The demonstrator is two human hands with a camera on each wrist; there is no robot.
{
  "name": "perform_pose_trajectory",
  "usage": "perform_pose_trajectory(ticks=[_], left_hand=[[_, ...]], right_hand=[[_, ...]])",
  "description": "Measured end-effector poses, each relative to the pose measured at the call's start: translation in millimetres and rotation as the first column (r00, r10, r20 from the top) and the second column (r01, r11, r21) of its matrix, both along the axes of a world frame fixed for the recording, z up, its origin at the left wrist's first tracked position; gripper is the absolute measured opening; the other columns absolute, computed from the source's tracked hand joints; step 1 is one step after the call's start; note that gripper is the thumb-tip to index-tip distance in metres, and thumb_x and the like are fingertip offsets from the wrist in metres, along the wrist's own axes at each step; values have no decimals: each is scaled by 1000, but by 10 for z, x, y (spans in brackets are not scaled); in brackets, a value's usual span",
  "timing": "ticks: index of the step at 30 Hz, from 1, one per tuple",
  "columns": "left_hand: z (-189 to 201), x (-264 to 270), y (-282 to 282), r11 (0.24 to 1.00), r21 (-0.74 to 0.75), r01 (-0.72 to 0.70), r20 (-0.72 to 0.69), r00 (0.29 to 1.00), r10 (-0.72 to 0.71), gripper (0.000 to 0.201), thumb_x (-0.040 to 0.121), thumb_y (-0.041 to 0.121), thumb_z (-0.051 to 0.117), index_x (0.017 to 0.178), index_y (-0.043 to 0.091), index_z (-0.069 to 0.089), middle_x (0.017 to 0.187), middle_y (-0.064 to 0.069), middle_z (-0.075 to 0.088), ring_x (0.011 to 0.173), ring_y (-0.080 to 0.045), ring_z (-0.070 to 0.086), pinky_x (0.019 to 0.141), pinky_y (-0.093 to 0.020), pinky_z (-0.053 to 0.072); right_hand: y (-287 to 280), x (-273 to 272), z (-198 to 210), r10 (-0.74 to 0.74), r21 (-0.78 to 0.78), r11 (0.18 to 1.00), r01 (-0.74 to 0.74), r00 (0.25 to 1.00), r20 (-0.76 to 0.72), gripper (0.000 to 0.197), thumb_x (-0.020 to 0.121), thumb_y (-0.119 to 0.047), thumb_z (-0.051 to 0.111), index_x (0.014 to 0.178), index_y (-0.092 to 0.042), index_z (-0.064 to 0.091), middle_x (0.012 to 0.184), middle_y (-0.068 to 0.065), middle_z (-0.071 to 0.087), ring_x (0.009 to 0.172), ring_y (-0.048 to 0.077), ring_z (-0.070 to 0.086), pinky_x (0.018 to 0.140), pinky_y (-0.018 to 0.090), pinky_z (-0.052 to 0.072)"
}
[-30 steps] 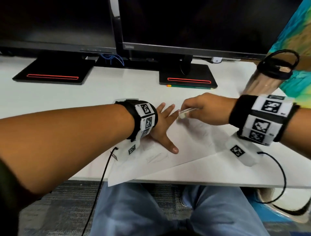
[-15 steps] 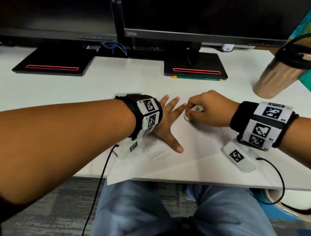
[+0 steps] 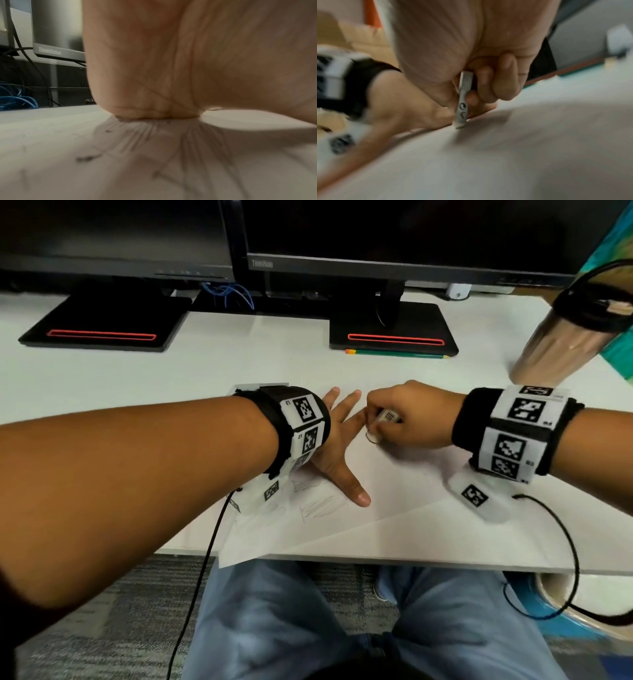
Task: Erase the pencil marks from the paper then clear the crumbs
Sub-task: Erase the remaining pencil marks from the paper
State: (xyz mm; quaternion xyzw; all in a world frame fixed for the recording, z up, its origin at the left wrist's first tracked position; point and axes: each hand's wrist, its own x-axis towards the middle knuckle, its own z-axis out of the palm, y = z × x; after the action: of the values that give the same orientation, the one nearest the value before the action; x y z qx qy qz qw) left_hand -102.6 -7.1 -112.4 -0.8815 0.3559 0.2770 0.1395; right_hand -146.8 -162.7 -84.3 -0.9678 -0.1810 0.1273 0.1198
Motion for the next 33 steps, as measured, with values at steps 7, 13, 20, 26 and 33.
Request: perform_pose_trajectory(ticks=[7,13,20,26,33], left_hand=[[-41,12,5,1000,-22,-3,-1,1000,3,151,45,96,58,147,33,-34,156,-2,-41,144,-34,-33,118,-64,-2],[-29,3,7,1000,-24,1,4,1000,-1,151,44,96,56,147,32,-34,156,-3,-40,145,-35,-32,118,-64,-3],[-45,6,7,999,-33,4,23,1000,-3,151,48,95,59,148,31,-34,157,-2,-38,145,-35,-31,118,-63,-5],[-49,25,0,999,-33,-6,31,999,7,152,47,95,60,149,31,-32,158,-2,-37,146,-34,-29,118,-63,-5],[67,15,-109,994,-52,-97,30,995,98,145,57,95,54,152,22,-28,160,-6,-32,148,-35,-25,118,-56,-5]], right_hand=[[-45,-19,39,-17,-10,1000,17,995,-96,6,89,-22,57,90,-22,63,91,-14,69,90,11,62,89,37,51],[-6,-102,37,21,56,998,-13,987,-157,13,87,-24,63,80,-33,60,90,-15,69,89,5,62,84,27,49],[-52,-151,57,6,25,1000,-2,986,-164,17,86,-25,63,74,-34,55,90,-15,69,89,9,63,85,30,49],[-132,-143,94,-49,-3,999,49,988,-145,14,85,-25,65,74,-31,59,86,-16,69,87,6,63,84,32,51],[-96,-239,177,-106,15,994,107,994,-37,21,82,-44,70,100,-36,73,96,-18,71,87,6,61,80,25,47]])
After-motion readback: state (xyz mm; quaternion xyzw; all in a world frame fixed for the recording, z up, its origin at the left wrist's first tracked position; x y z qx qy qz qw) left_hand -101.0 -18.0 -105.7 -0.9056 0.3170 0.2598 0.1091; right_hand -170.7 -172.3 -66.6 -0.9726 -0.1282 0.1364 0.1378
